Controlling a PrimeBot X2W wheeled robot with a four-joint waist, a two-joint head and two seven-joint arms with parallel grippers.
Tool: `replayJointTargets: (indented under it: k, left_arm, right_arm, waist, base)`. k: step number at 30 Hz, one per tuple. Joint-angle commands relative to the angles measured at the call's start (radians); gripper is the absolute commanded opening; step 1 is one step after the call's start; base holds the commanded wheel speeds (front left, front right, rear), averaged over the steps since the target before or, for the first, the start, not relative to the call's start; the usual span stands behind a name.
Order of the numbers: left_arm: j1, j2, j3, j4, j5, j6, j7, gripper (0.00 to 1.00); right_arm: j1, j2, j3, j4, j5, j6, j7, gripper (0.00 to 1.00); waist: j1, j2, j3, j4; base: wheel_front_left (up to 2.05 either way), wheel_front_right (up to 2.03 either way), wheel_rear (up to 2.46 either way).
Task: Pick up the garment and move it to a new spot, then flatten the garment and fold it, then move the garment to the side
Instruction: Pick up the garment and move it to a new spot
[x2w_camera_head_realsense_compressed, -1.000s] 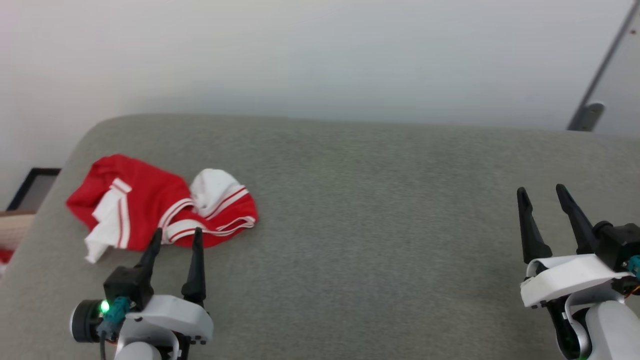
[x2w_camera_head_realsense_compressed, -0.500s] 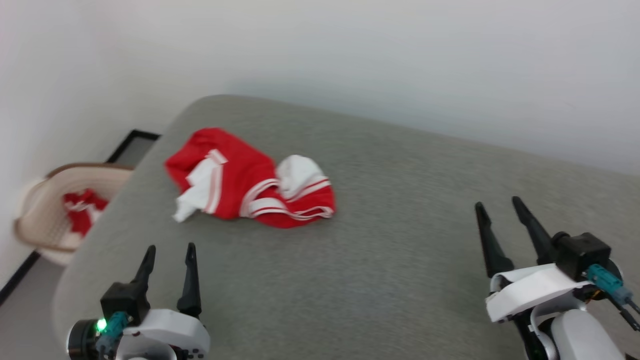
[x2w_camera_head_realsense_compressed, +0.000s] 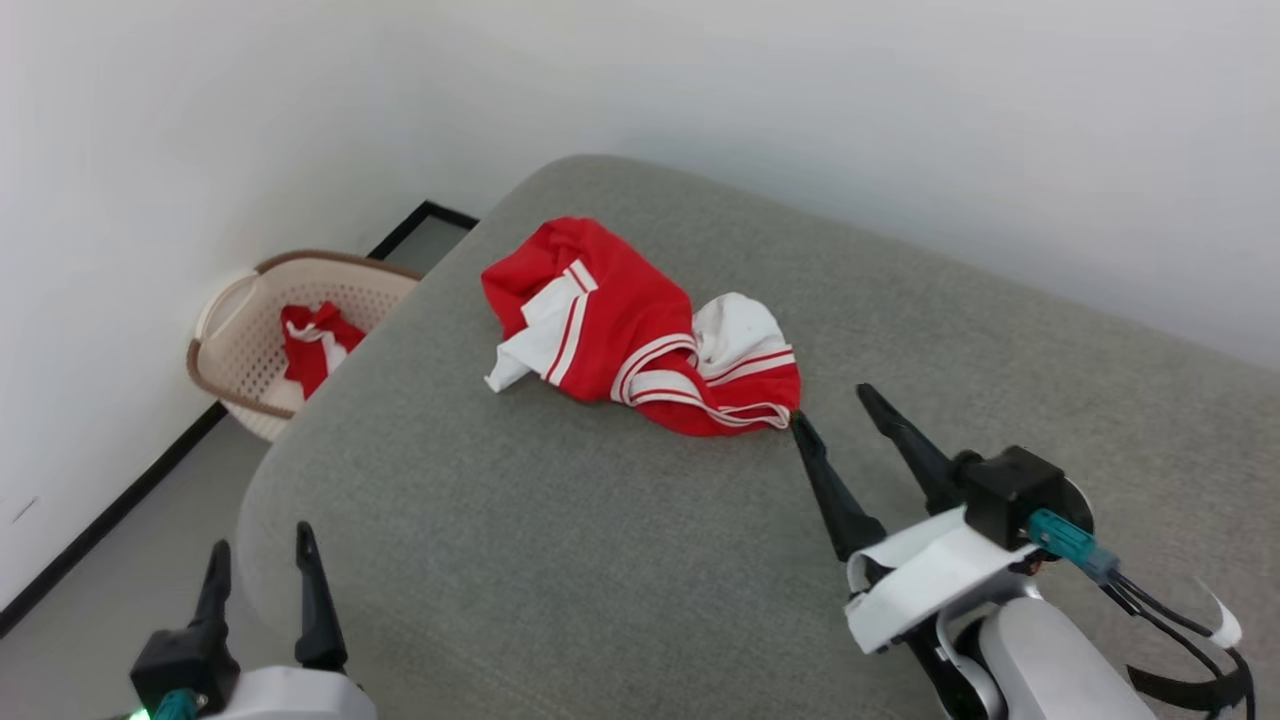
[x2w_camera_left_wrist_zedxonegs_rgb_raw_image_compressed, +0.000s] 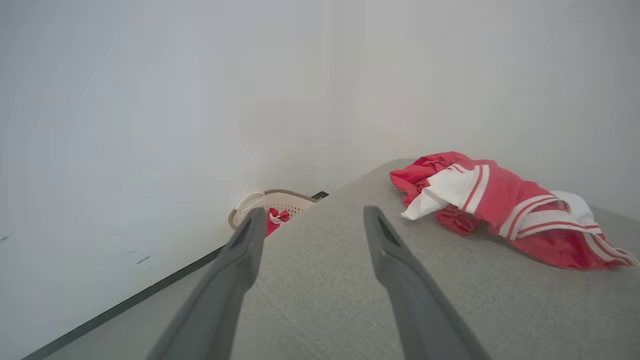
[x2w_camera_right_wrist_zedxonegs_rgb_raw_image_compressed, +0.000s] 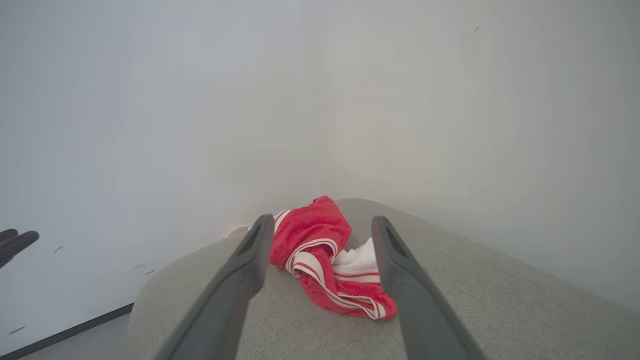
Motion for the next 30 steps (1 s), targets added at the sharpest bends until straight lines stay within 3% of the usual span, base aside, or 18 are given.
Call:
replayJointTargets:
  k: [1, 5, 8, 15, 21, 30]
  left_arm:
    - [0.012, -0.006, 0.001, -0.012, -0.01, 0.008, 0.0, 1.0]
    - [0.03, -0.008, -0.004, -0.029, -0.019, 0.016, 0.0, 1.0]
    - [0.017, -0.009, -0.02, -0.022, -0.018, -0.003, 0.0, 1.0]
    - [-0.122, 0.002, -0.115, 0.086, 0.014, -0.094, 0.0, 1.0]
    - [-0.384, 0.043, -0.201, 0.283, -0.008, -0.139, 0.016, 1.0]
    - [-0.74, 0.133, -0.337, 0.606, -0.166, -0.147, 0.13, 1.0]
  right_arm:
    - [-0.012, 0.001, 0.015, 0.006, 0.008, -0.001, -0.001, 1.0]
    - [-0.024, -0.001, 0.031, 0.01, 0.021, -0.001, -0.001, 1.0]
    - [-0.017, -0.007, 0.022, 0.011, 0.024, -0.001, 0.0, 1.0]
    - [0.032, -0.018, -0.036, 0.001, 0.004, -0.001, 0.0, 1.0]
    - [0.007, -0.031, -0.043, -0.02, -0.02, -0.001, 0.0, 1.0]
    - [-0.056, -0.057, -0.049, -0.044, -0.019, -0.001, 0.0, 1.0]
  waist:
    - [0.0, 0.0, 0.019, 0.016]
    - [0.0, 0.0, 0.022, 0.015]
    - [0.0, 0.0, 0.02, 0.01]
    - [0.0, 0.0, 0.02, -0.015]
    - [0.0, 0.0, 0.112, -0.12]
    - [0.0, 0.0, 0.263, -0.264]
  base:
    - [0.0, 0.0, 0.0]
    - [0.0, 0.0, 0.0]
    - [0.0, 0.0, 0.0]
    - [0.0, 0.0, 0.0]
    - [0.0, 0.0, 0.0]
    - [0.0, 0.0, 0.0]
